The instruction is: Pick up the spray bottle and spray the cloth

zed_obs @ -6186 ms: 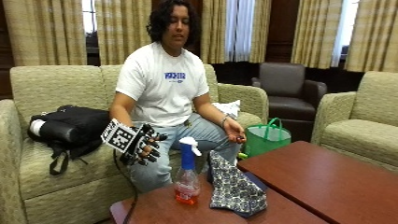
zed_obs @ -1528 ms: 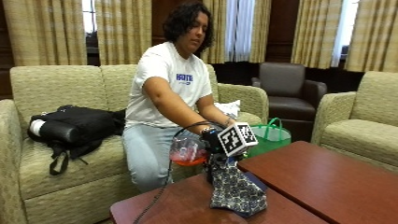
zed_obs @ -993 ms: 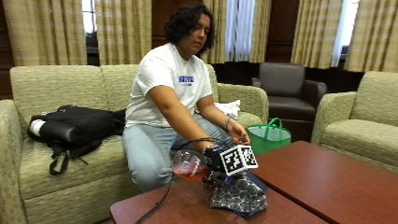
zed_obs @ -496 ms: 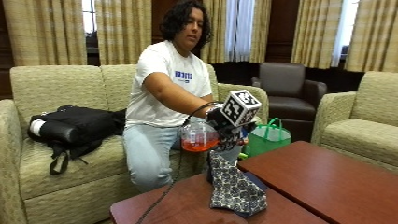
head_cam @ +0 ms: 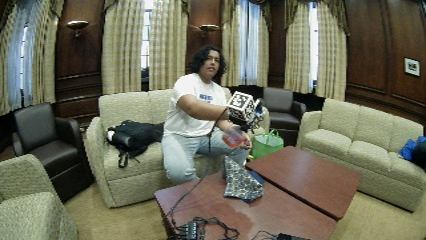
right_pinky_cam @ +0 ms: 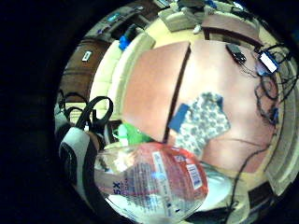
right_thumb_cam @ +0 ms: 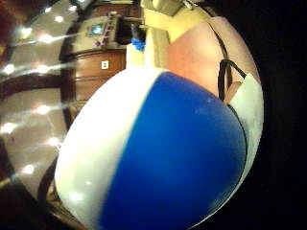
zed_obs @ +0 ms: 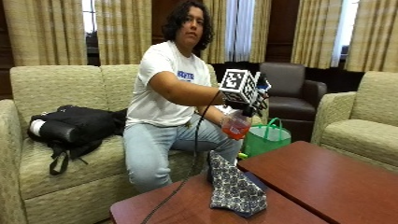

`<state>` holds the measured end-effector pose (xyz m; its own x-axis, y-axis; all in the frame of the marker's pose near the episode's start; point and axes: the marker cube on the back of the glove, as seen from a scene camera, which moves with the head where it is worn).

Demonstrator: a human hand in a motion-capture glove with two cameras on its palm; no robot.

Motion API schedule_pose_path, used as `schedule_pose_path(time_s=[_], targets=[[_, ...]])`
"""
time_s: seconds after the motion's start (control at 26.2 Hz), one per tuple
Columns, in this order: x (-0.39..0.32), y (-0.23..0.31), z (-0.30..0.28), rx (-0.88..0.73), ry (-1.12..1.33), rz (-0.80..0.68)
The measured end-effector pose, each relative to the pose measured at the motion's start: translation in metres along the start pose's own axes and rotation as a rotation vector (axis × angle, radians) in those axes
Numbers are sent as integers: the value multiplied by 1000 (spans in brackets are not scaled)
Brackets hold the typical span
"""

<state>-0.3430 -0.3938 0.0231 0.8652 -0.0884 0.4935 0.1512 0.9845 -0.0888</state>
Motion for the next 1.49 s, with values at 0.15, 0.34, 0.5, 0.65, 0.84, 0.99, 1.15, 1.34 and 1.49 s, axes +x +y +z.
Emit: schedule_pose_path(time_s=[0.15, 0.34, 0.5, 0.65, 0.84, 0.99, 1.15, 1.34, 1.49], targets=[[-13, -8, 55, 118, -144, -97], [-4, -19, 136, 222, -270, -190], [12, -28, 194, 285, -294, -204], [29, -34, 239, 321, -295, -209], [50, -40, 274, 337, -316, -201], [62, -42, 287, 359, -327, -191], [67, -46, 287, 371, -337, -181], [67, -44, 290, 374, -337, -184], [67, -43, 291, 370, -341, -183]])
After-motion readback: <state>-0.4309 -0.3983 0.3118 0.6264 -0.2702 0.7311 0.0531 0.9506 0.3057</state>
